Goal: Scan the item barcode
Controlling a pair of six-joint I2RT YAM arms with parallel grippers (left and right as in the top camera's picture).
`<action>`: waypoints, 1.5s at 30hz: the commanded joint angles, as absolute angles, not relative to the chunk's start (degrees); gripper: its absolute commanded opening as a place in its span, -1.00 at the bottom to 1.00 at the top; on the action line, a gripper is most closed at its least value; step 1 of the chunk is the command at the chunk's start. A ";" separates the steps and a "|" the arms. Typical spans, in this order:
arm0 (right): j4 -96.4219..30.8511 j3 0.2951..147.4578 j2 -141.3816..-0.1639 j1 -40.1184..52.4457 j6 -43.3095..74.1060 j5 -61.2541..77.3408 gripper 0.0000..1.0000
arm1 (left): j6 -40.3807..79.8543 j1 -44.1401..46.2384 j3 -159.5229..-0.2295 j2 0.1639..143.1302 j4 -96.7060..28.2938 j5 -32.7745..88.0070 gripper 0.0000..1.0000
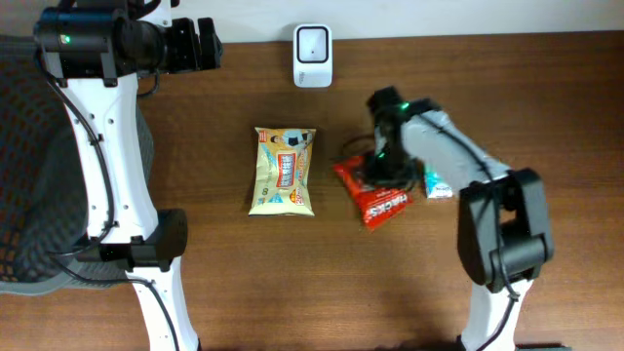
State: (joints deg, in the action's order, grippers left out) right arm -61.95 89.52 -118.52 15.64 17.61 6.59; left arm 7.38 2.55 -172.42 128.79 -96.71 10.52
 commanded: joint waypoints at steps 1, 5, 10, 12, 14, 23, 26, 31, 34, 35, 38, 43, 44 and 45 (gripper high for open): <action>-70.59 99.70 -118.32 13.41 11.05 11.05 0.50 | 7.70 2.33 -173.10 127.85 -96.71 10.92 0.98; -72.47 98.32 -118.45 17.80 1.93 7.97 0.89 | 7.70 2.35 -173.10 127.85 -96.71 10.92 0.98; -65.28 89.14 -118.45 18.79 -12.82 6.15 0.97 | 7.70 2.33 -173.10 127.85 -96.71 10.92 0.98; -61.89 86.83 -118.45 19.42 -9.32 3.03 0.97 | 7.70 2.35 -173.10 127.85 -96.71 10.92 0.98; -58.96 85.14 -118.45 21.30 -6.35 -4.69 0.97 | 7.70 2.35 -173.10 127.85 -96.71 10.90 0.98; -53.15 82.24 -118.43 25.82 5.43 -0.84 -0.17 | 7.70 2.33 -173.10 127.85 -96.71 10.90 0.98; -57.60 86.70 -118.39 20.69 5.02 17.08 -0.49 | 7.70 2.33 -173.10 127.85 -96.71 10.92 0.98; -67.68 90.32 -118.39 11.51 -13.08 57.93 -0.76 | 7.70 2.33 -173.10 127.85 -96.71 10.92 0.98; -73.71 90.32 -118.39 11.62 -22.98 68.31 -0.77 | 7.70 2.33 -173.10 127.85 -96.71 10.90 0.99; -75.83 90.32 -118.39 11.62 -26.30 71.48 -0.80 | 7.70 2.33 -173.10 127.85 -96.71 10.92 0.99; -79.68 90.32 -118.39 11.60 -30.24 75.55 -0.91 | 7.70 2.33 -173.10 127.85 -96.71 10.92 0.98; -97.36 89.95 -118.21 16.49 -47.55 68.49 -0.92 | 7.70 2.35 -173.10 127.85 -96.71 10.92 0.99; -97.36 89.93 -118.21 19.14 -47.62 66.76 -0.92 | 7.70 2.33 -173.10 127.85 -96.71 10.92 0.98; -97.36 89.95 -118.21 20.62 -47.59 66.15 -0.92 | 7.70 2.33 -173.10 127.85 -96.71 10.92 0.98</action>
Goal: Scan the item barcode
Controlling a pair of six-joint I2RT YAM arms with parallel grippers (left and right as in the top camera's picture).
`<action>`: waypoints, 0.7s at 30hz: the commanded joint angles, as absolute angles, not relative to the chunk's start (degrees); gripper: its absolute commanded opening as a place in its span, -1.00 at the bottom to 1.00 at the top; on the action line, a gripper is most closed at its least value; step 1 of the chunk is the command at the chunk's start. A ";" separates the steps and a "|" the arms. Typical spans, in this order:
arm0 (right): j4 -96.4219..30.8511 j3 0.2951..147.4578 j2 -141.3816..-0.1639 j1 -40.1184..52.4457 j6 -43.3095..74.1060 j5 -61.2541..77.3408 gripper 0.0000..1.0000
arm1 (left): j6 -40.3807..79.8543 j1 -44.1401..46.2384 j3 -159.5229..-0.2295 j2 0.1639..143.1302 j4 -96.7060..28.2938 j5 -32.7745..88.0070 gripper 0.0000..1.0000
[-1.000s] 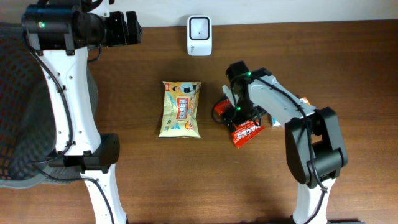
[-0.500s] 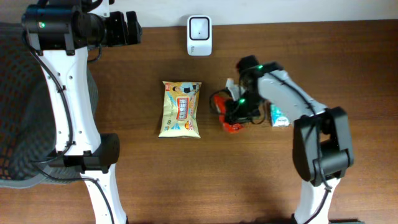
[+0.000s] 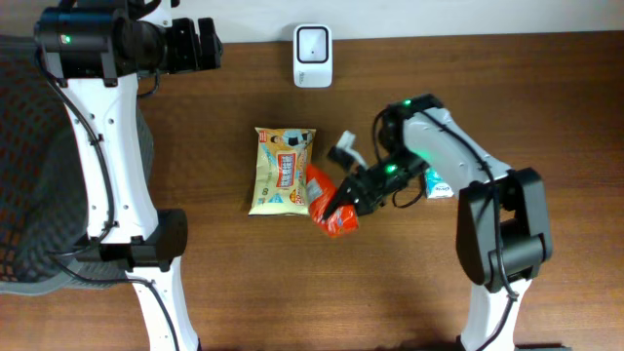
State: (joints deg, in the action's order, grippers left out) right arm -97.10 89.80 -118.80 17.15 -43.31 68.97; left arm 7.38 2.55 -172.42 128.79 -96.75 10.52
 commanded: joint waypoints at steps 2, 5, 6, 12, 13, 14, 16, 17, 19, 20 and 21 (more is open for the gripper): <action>-97.36 89.95 -118.21 24.01 -47.62 64.47 -0.92 | 7.70 2.35 -173.10 127.85 -96.71 10.92 0.98; -97.36 89.95 -118.21 26.35 -47.59 63.77 -0.92 | 7.70 2.33 -173.10 127.85 -96.71 10.92 0.98; -97.36 89.95 -118.21 26.35 -47.59 63.77 -0.92 | 7.70 2.33 -173.10 127.85 -96.71 10.92 0.98; -97.36 89.95 -118.21 26.24 -47.62 63.79 -0.92 | 7.70 2.35 -173.10 127.85 -96.71 10.92 0.98; -97.34 89.95 -118.21 26.24 -47.68 63.79 -0.92 | 7.70 2.35 -173.10 127.85 -96.71 10.92 0.98; -97.36 89.95 -118.21 26.24 -47.79 63.79 -0.92 | 7.70 2.33 -173.10 127.85 -96.71 10.92 0.98; -97.36 89.95 -118.21 26.24 -47.79 63.77 -0.92 | 7.70 2.33 -173.10 127.85 -96.71 10.90 0.98; -97.36 89.95 -118.21 26.24 -47.81 63.77 -0.92 | 7.70 2.35 -173.10 127.85 -96.71 10.92 0.98; -97.36 89.95 -118.21 26.24 -47.79 63.75 -0.92 | 7.70 2.33 -173.10 127.85 -96.71 10.90 0.98; -97.36 89.95 -118.21 26.24 -47.79 63.72 -0.92 | 7.70 2.35 -173.10 127.85 -96.71 10.92 0.98; -97.32 89.95 -118.21 26.24 -47.79 63.75 -0.92 | 7.70 2.33 -173.10 127.85 -96.71 10.92 0.98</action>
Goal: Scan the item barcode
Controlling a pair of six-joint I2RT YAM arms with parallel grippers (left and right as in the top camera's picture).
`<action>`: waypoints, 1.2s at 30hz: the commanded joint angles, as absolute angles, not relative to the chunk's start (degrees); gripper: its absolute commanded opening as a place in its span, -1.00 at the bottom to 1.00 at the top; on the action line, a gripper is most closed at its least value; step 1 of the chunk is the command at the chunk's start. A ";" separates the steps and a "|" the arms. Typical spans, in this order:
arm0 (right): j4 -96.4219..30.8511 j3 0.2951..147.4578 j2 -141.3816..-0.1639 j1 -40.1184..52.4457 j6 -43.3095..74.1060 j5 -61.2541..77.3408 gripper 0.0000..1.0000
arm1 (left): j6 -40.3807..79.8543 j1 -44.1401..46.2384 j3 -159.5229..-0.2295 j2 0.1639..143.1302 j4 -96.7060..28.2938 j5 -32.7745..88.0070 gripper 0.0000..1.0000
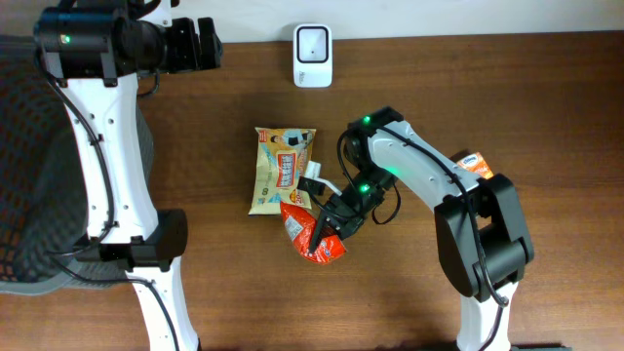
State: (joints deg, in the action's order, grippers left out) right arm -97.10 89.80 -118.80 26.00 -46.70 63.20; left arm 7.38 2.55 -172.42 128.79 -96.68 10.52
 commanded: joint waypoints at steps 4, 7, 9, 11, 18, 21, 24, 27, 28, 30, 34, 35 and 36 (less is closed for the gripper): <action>-94.80 89.95 -118.21 25.28 -46.13 64.01 -0.92 | 7.70 2.35 -173.10 127.85 -96.71 10.92 0.98; -78.78 89.97 -118.21 20.25 -24.80 62.87 -0.92 | 7.70 2.33 -173.10 127.85 -96.71 10.92 0.98; -63.64 89.97 -118.21 15.99 4.38 34.79 -0.92 | 7.70 2.35 -173.10 127.85 -96.71 10.92 0.98; -61.47 89.97 -118.21 15.57 13.47 10.59 -0.89 | 7.70 2.35 -173.10 127.85 -96.71 10.92 0.98; -65.60 94.00 -118.21 18.15 14.50 4.64 0.13 | 7.70 2.33 -173.10 127.85 -96.71 10.90 0.98; -72.95 101.14 -118.21 18.15 14.48 4.69 -0.87 | 7.70 2.33 -173.10 127.85 -96.71 10.92 0.98; -74.83 100.29 -118.37 18.48 14.46 4.86 -0.92 | 7.70 2.35 -173.10 127.85 -96.71 10.92 0.98; -70.96 94.94 -118.39 18.76 14.48 4.91 -0.92 | 7.70 2.35 -173.10 127.85 -96.71 10.92 0.98; -66.92 91.29 -118.39 18.81 14.48 5.82 -0.92 | 7.70 2.35 -173.10 127.85 -96.71 10.92 0.98; -59.22 84.99 -118.41 18.81 14.50 6.17 -0.92 | 7.70 2.35 -173.10 127.85 -96.71 10.92 0.98; -57.54 83.81 -118.32 18.72 14.50 6.15 -0.91 | 7.70 2.33 -173.10 127.85 -96.71 10.92 0.98; -62.63 88.79 -118.32 18.63 14.46 5.32 -0.81 | 7.70 2.33 -173.10 127.85 -96.71 10.92 0.98; -67.24 93.41 -118.32 18.63 14.46 3.60 -0.60 | 7.70 2.33 -173.10 127.85 -96.71 10.92 0.98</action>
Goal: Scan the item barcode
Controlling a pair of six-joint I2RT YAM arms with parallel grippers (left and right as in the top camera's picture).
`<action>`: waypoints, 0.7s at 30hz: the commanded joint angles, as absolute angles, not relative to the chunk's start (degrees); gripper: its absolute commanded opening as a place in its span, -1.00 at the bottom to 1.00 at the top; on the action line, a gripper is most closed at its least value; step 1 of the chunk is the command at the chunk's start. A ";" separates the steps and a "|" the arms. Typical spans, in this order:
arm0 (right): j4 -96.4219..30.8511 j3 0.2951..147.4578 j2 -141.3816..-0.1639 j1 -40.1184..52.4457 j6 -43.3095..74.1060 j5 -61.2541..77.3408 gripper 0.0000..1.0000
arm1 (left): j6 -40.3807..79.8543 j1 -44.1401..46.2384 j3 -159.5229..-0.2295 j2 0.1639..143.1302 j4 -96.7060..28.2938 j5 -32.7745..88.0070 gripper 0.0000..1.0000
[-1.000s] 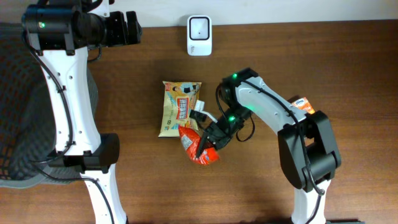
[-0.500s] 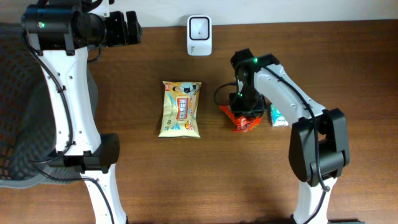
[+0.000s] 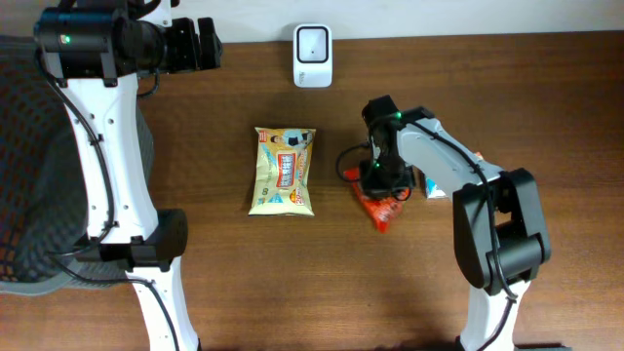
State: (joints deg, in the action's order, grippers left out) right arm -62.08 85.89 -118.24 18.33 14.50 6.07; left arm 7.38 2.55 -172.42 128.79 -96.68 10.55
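A red snack packet (image 3: 382,212) lies right of the table's middle, its upper part hidden under my right gripper (image 3: 374,185). That gripper points down onto the packet and looks shut on it. The white barcode scanner (image 3: 313,44) stands at the table's far edge, well beyond the packet. My left gripper (image 3: 202,44) hangs at the far left, away from everything; its jaw state does not show.
A yellow snack bag (image 3: 283,171) lies flat left of the red packet. A small blue and white packet (image 3: 436,187) lies just right of the right arm, with an orange bit (image 3: 478,156) behind it. The left arm's base stands at the front left.
My right gripper has moved with the red packet from in front of the yellow bag's right corner to a spot farther right and farther back. The left arm has not moved.
First my right gripper sat on the red packet lying right of the yellow bag. Then it held the packet against the bag's right edge, later nearer the front by the bag's corner. Now the packet is back near where it began.
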 commanded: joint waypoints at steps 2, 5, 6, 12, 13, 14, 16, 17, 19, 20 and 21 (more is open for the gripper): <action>-76.31 102.48 -118.32 18.63 14.44 -2.68 0.13 | 7.70 2.35 -173.10 127.85 -96.71 10.90 0.98; -77.06 102.56 -118.41 18.39 11.79 -6.26 0.97 | 7.70 2.33 -173.10 127.85 -96.71 10.92 0.98; -76.27 101.30 -118.45 18.24 9.93 -6.02 0.97 | 7.70 2.33 -173.10 127.85 -96.71 10.92 0.98; -55.13 87.26 -118.45 17.91 -5.78 6.57 0.97 | 7.70 2.35 -173.10 127.85 -96.71 10.92 0.98; -52.77 85.67 -118.45 17.63 -5.78 6.17 0.97 | 7.70 2.35 -173.10 127.85 -96.71 10.92 0.99; -51.46 84.84 -118.45 17.50 -5.78 6.02 1.00 | 7.70 2.33 -173.10 127.85 -96.71 10.92 0.98; -49.45 84.68 -118.43 17.50 -5.06 5.56 0.16 | 7.70 2.33 -173.10 127.85 -96.71 10.92 0.98; -48.53 85.69 -118.43 17.50 -1.78 5.34 -0.22 | 7.70 2.35 -173.10 127.85 -96.71 10.92 0.98; -45.58 87.90 -118.43 17.50 6.44 5.15 -0.41 | 7.70 2.44 -173.10 127.85 -96.71 10.92 0.99; -45.01 90.30 -118.43 17.45 12.32 3.09 -0.69 | 7.70 2.44 -173.10 127.85 -96.71 10.92 0.98; -45.21 93.58 -118.43 17.04 16.69 2.31 -0.73 | 7.70 2.44 -173.10 127.85 -96.71 10.92 0.98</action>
